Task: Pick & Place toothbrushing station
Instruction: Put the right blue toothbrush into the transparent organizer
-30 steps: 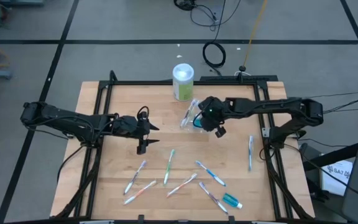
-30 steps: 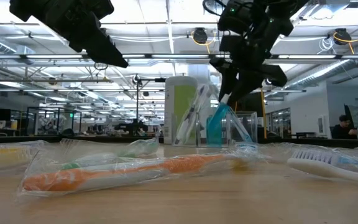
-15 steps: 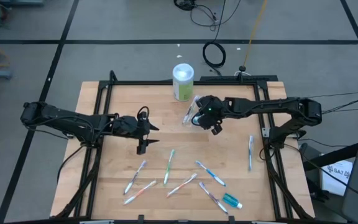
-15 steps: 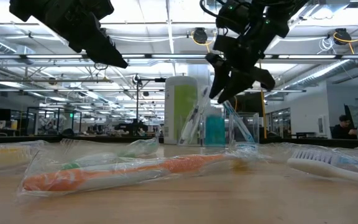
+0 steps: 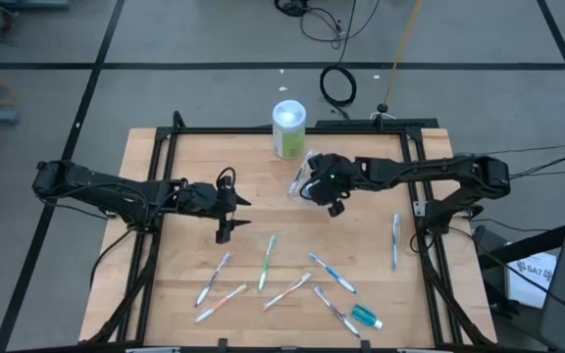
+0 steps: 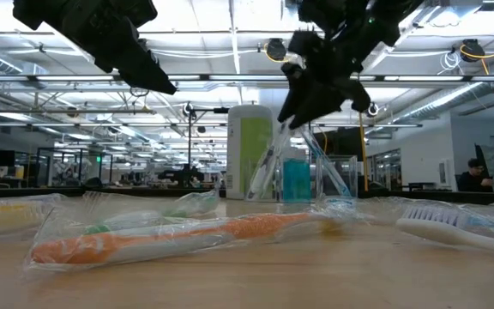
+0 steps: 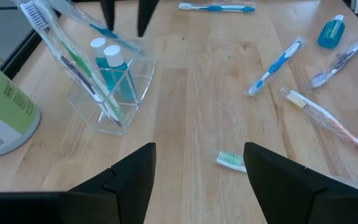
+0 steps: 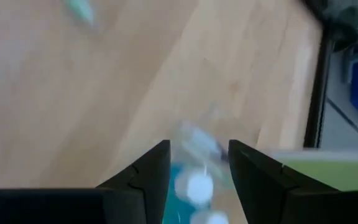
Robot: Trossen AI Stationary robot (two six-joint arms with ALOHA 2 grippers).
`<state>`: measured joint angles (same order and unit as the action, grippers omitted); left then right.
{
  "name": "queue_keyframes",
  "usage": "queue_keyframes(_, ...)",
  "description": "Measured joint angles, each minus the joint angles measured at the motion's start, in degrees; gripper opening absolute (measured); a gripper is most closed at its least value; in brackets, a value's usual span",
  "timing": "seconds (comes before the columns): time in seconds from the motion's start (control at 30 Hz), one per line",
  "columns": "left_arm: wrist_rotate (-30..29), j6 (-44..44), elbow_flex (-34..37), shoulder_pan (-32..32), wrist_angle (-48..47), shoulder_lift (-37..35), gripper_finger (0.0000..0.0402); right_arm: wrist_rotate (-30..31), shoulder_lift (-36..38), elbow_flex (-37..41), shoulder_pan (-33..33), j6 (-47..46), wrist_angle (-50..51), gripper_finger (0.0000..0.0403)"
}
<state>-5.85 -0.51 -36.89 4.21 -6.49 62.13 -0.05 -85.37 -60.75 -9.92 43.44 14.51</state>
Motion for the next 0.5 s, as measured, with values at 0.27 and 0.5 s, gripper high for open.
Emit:
queue_keyframes(0.27,0.0,-1.0,0.0,0.0,0.3,0.0,0.0251,-0.1,1.5,0.1,6.4,-21.1,1.3,0.0158)
queue_keyframes(0.5,0.0,-1.3,0.0,0.0,0.3,0.0,0.0251,-6.0,1.6,3.4,13.3,-40.4,-3.1,0.0158)
